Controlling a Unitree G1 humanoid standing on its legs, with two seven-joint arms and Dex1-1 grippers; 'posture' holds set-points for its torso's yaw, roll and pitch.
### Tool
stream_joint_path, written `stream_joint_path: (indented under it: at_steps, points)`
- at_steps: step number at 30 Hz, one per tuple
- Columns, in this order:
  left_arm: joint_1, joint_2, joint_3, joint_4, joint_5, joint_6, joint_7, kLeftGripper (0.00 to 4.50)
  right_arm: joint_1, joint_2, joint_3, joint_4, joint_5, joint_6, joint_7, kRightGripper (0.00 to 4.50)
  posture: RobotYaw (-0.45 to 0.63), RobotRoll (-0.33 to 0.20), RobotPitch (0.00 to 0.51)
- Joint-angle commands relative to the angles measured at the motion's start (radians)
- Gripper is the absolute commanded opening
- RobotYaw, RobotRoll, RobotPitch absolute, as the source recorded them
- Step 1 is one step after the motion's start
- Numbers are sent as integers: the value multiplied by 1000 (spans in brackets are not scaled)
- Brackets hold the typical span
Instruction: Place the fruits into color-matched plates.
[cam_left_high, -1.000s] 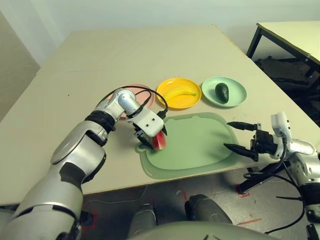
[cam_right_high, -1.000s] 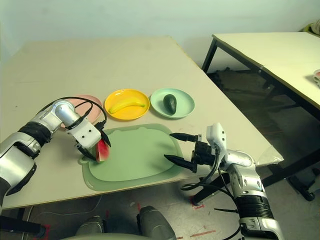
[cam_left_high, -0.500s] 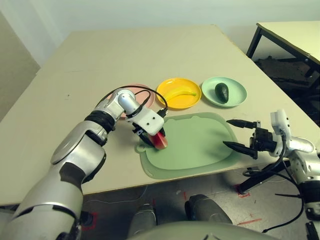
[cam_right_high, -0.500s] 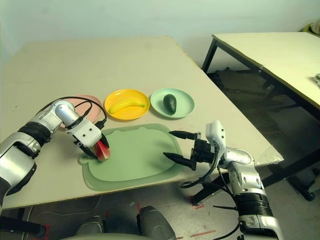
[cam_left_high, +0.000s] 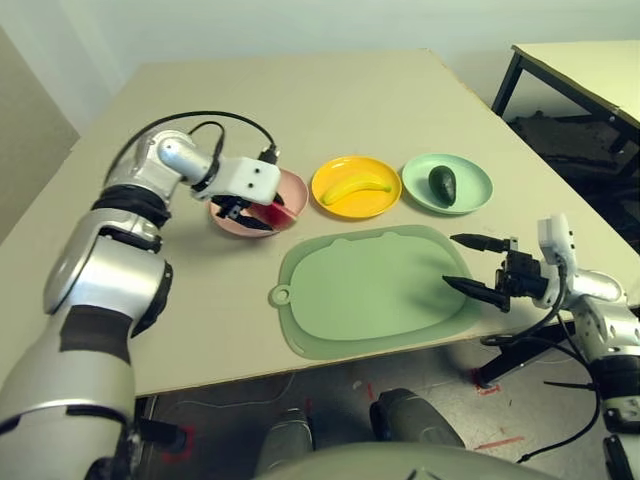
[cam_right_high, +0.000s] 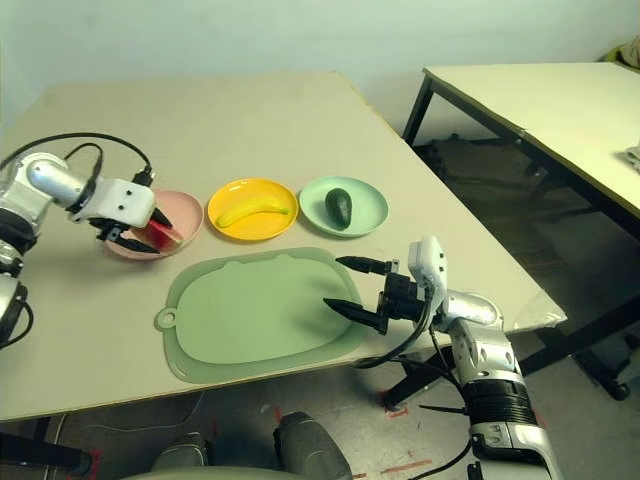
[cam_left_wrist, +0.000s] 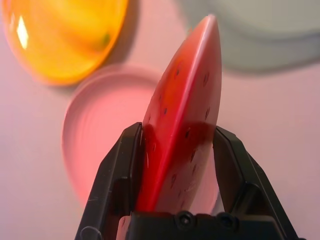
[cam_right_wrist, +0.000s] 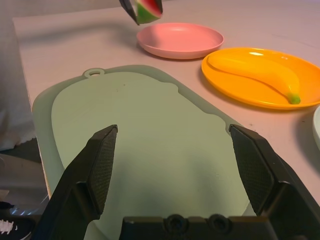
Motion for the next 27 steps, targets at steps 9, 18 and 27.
stream_joint_path:
  at_steps: [9,18,27]
  points:
    - [26,-28,-13,61,238,156,450,2344,4,-11,3,-36,-7,9,-20,4500,-249,0,1]
    - [76,-70,33,72,232,208,406,2694,15,-17,0,-56,-6,19,-33,4500,-257,0,4]
    - [117,-63,93,64,212,233,320,4459,26,-14,7,-70,-7,21,-42,4500,-258,0,5]
